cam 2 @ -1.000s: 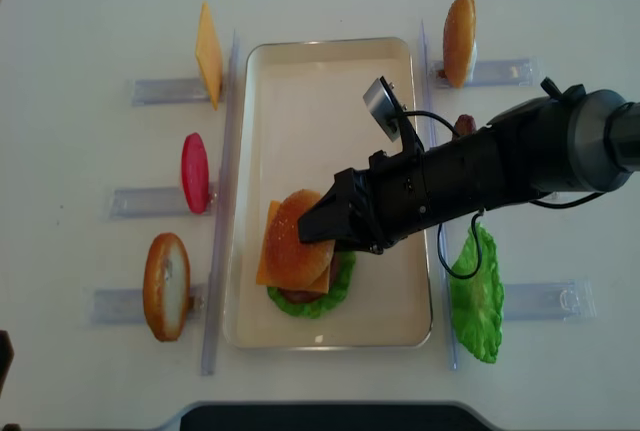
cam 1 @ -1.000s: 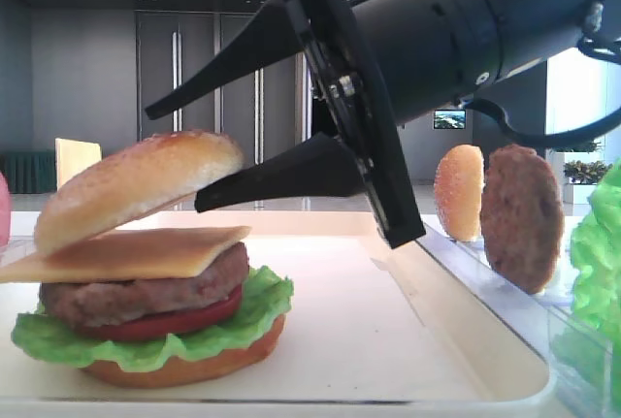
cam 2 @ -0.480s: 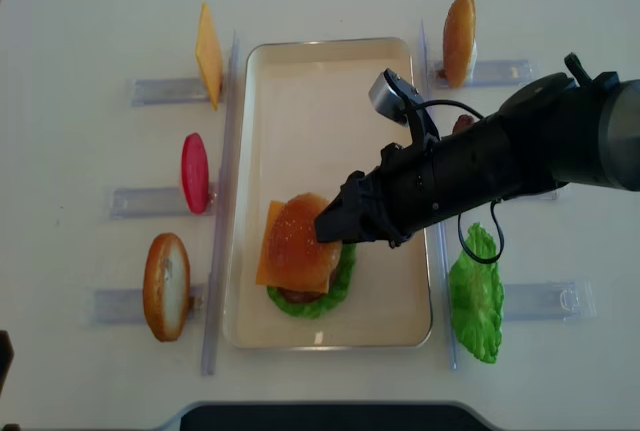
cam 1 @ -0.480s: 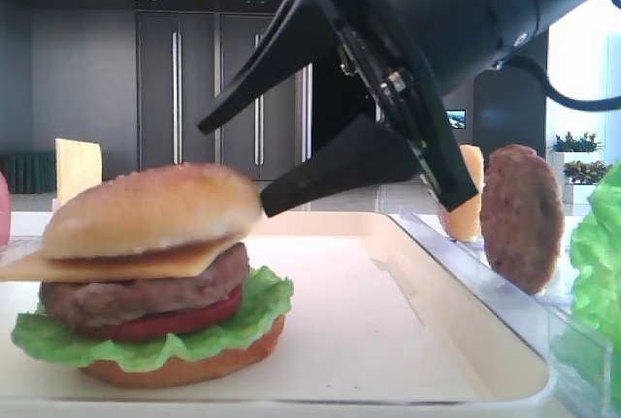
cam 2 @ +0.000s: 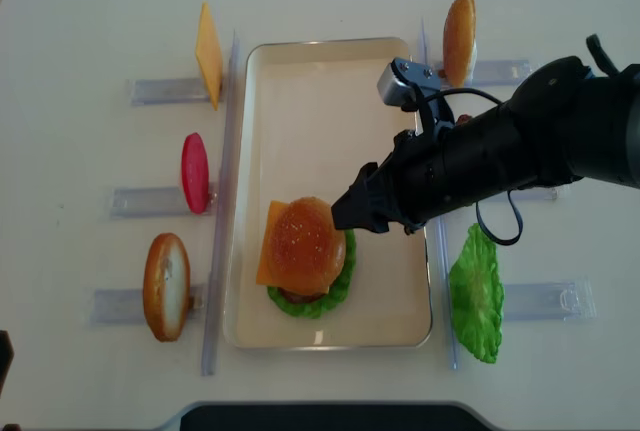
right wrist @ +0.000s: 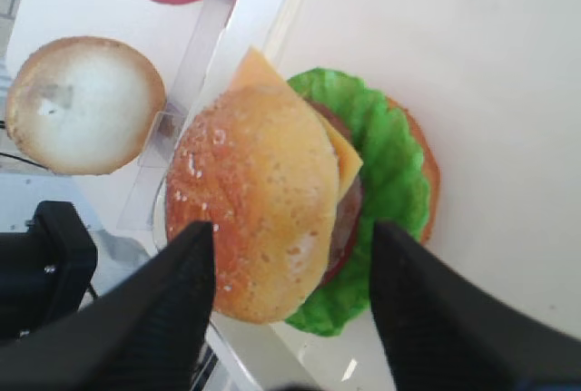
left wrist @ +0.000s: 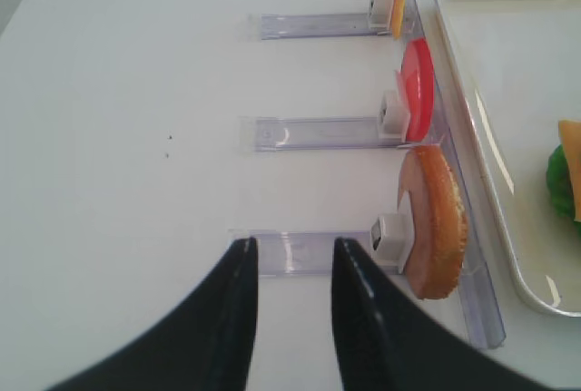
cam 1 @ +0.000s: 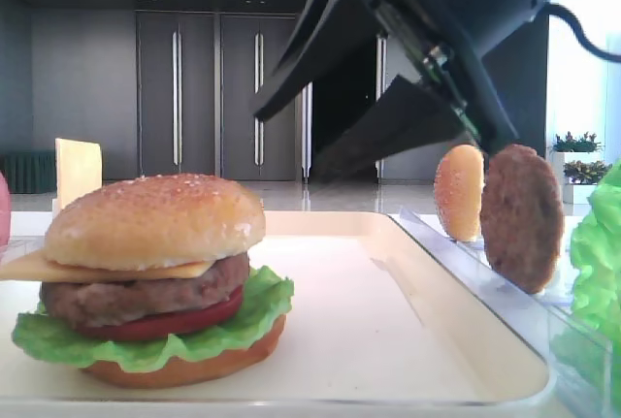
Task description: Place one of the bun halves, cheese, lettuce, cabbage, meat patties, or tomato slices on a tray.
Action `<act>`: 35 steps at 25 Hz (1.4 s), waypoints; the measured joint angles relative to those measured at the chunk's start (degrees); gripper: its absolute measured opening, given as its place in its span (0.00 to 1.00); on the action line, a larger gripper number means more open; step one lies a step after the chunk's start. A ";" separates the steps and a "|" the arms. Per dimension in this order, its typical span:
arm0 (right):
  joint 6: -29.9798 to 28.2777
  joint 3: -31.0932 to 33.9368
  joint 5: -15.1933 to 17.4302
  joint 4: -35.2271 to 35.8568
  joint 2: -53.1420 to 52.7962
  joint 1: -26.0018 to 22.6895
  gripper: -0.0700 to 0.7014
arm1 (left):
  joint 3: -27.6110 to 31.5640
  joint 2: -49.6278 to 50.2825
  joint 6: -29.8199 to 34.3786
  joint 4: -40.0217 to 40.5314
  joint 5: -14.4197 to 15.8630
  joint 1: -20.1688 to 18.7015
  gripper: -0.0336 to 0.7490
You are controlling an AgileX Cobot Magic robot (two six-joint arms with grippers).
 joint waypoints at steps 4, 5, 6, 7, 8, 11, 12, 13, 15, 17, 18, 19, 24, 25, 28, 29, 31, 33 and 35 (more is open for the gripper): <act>4.83 -0.04 -1.99 -7.14 -5.58 0.00 0.61 | 0.00 0.00 0.00 0.00 0.00 0.00 0.32; 6.51 -0.04 -2.15 -10.24 -6.64 0.00 0.61 | 0.00 0.00 0.00 0.00 0.00 0.00 0.32; 9.05 -0.06 -2.20 -14.02 -7.86 0.00 0.61 | 0.00 0.00 0.00 0.00 0.00 0.00 0.32; 12.09 -0.06 -2.14 -17.61 -9.06 -0.05 0.61 | 0.00 0.00 0.00 0.00 0.00 0.00 0.32; 15.00 -0.06 -1.25 -21.48 -10.07 -0.19 0.61 | 0.00 0.00 0.00 0.00 0.00 0.00 0.32; 25.94 -0.06 0.12 -35.69 -13.77 -2.11 0.61 | 0.00 0.00 0.00 0.00 0.00 0.00 0.32; 29.88 -0.06 1.12 -40.69 -14.81 -2.99 0.60 | 0.00 0.00 0.00 0.00 0.00 0.00 0.32; 33.67 -0.06 2.35 -46.16 -16.10 -4.20 0.60 | 0.00 0.00 -0.05 0.00 0.00 0.00 0.32; 39.53 -0.06 5.19 -53.36 -18.35 -6.87 0.58 | 0.00 0.00 -0.05 0.00 0.00 0.00 0.32; 44.43 -0.06 8.83 -60.95 -20.38 -9.81 0.57 | 0.00 0.00 -0.05 0.00 0.00 0.00 0.32; 46.17 -0.06 10.52 -63.82 -21.40 -11.48 0.56 | 0.00 0.00 -0.05 0.00 0.00 0.00 0.32; 48.01 -0.06 12.59 -67.17 -22.32 -13.22 0.55 | 0.00 0.00 -0.05 0.00 0.00 0.00 0.32; 54.08 -0.06 22.38 -78.29 -25.43 -21.59 0.55 | 0.00 0.00 -0.05 0.00 0.00 0.00 0.32; 54.59 -0.06 23.52 -79.04 -25.84 -23.22 0.55 | 0.00 0.00 -0.05 0.00 0.00 0.00 0.32; 55.30 -0.06 24.89 -80.23 -26.59 -27.31 0.55 | 0.00 0.00 -0.05 0.00 0.00 0.00 0.32; 55.49 -0.06 25.06 -80.49 -26.65 -28.36 0.55 | 0.00 0.00 -0.05 0.00 0.00 0.00 0.32; 55.62 -0.11 25.13 -80.70 -26.65 -29.58 0.55 | 0.00 0.00 -0.05 0.00 0.00 0.00 0.32; 55.62 -0.17 25.13 -80.70 -26.65 -29.77 0.55 | 0.00 0.00 -0.05 0.00 0.00 0.00 0.32; 55.75 -0.17 25.13 -80.70 -26.65 -29.77 0.55 | 0.00 0.00 -0.05 0.00 0.00 0.00 0.32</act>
